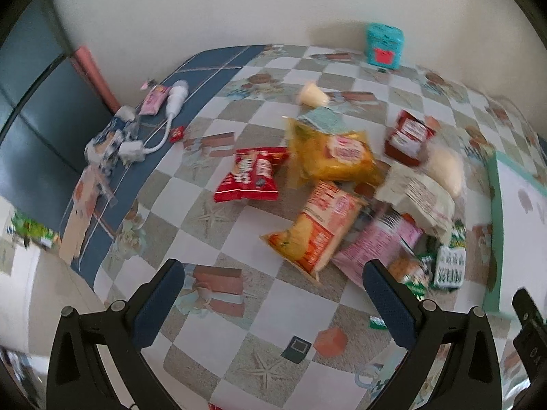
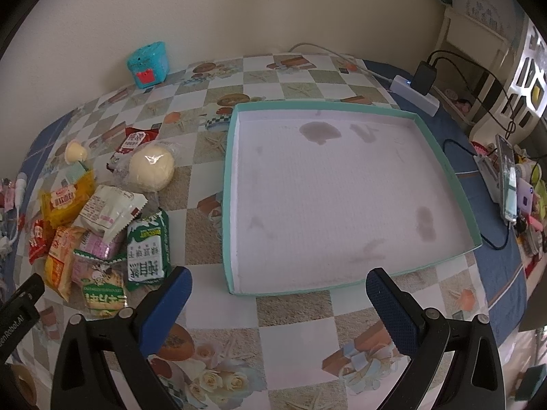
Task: Organize snacks
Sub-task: 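Grasp the orange bread roll bag with left tool while right tool grasps green biscuit pack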
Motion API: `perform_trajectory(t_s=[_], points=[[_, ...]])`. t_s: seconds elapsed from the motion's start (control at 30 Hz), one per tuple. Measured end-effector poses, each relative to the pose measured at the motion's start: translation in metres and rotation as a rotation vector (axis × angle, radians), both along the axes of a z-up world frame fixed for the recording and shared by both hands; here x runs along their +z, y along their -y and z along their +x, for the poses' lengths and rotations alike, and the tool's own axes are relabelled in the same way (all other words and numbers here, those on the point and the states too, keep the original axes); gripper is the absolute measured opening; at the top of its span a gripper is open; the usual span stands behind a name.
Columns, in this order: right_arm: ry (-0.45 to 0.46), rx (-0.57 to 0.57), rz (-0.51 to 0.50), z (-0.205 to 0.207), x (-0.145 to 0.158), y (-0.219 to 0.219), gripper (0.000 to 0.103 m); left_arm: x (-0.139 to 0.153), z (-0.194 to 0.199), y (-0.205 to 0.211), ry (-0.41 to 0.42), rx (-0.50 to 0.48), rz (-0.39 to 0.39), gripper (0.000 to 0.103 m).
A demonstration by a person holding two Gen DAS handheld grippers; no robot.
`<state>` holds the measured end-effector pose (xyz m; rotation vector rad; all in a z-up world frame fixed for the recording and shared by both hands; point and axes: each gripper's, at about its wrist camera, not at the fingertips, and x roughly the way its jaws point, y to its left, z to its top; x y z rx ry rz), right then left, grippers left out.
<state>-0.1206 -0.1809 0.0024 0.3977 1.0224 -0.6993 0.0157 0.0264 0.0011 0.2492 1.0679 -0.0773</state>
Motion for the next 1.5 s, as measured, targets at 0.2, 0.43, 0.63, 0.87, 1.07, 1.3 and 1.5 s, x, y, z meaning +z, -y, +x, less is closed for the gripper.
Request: perform_trajectory(t_s=[0.2,0.43,0.63,0.87,1.07,1.3,1.5], points=[[0.037,0.074,0.048,0.026,0.001,-0.016,0.103,-0.005,0.018,-0.029,-0.045,0.124,-0.085,0.103],[0.033,0.166,0.128,0.066,-0.012,-0.042,0.103,-0.02,0.031,-0.04,-0.127,0.159,-0.164,0.103],[-0.017,0.14,0.176,0.084,-0.032,-0.036,0.103,-0.036,0.05,-0.042,-0.183,0.16,-0.19,0.103],[-0.041,0.117,0.203,0.094,-0.044,-0.023,0.101,-0.05,0.062,-0.013,-0.225,0.064,-0.137,0.103],[-0.052,0.13,0.211,0.1,-0.048,-0.022,0.091,-0.059,0.077,0.001,-0.208,0.038,-0.095,0.103],[-0.069,0.115,0.245,0.102,-0.056,-0.017,0.078,-0.063,0.078,0.015,-0.208,0.006,-0.093,0.103],[-0.076,0.102,0.259,0.098,-0.059,-0.013,0.064,-0.064,0.072,0.031,-0.203,-0.027,-0.077,0.097]])
